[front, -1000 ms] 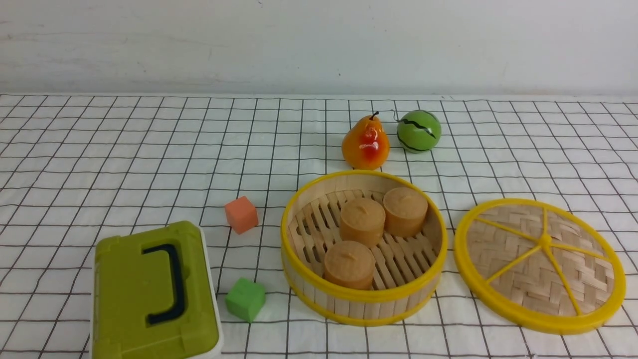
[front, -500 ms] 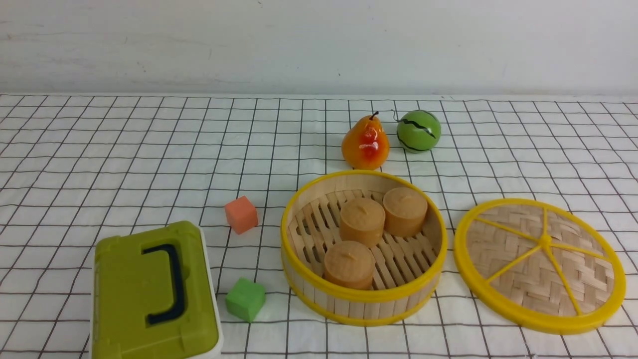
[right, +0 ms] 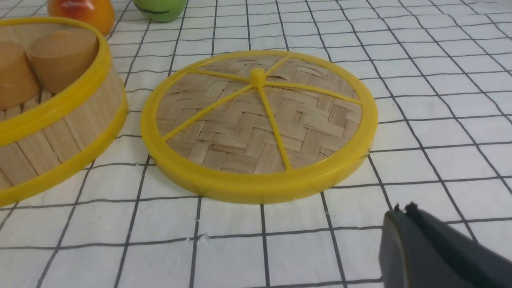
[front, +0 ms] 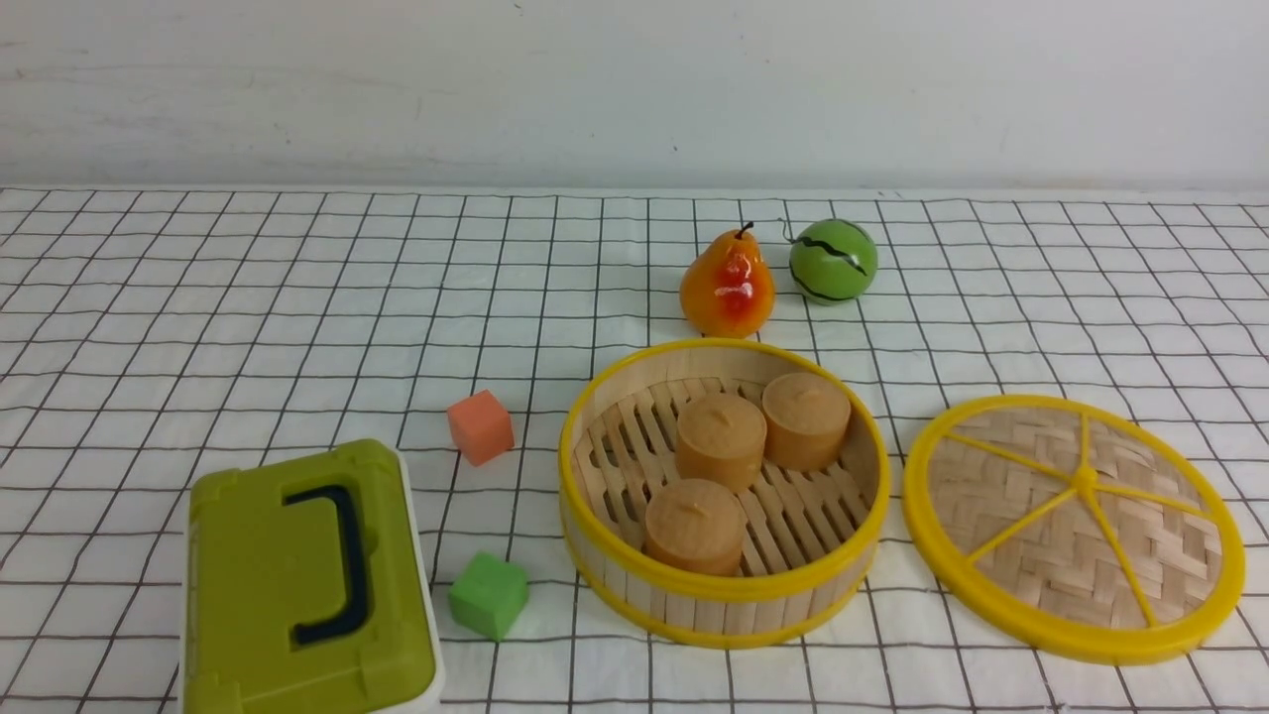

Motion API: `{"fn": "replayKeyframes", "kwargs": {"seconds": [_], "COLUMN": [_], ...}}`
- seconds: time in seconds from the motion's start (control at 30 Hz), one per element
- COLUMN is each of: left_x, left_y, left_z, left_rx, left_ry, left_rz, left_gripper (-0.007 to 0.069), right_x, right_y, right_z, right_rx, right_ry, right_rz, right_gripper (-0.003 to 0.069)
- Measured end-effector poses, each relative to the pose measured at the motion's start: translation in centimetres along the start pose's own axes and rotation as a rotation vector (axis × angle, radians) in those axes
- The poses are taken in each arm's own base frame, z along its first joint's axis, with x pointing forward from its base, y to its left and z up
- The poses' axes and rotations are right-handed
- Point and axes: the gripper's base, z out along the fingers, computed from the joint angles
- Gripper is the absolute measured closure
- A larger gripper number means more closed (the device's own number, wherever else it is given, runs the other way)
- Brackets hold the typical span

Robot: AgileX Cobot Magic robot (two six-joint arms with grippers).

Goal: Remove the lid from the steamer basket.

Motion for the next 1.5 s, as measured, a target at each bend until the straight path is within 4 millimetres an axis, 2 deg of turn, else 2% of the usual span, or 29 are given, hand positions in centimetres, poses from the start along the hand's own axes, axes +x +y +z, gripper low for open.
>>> {"fn": "replayKeyframes", "kwargs": {"seconds": [1.5], "left_x": [0.00], "left_y": [0.00], "left_z": [0.00], "left_rx": [0.000], "left_ry": [0.000], "left_rz": [0.000], "left_gripper": [0.0386], "right_x": [0.03], "right_y": [0.00], "right_z": [-0.03], "right_rx": [0.000], "right_ry": [0.011], "right_rz": [0.002], "right_gripper": [0.0663]}}
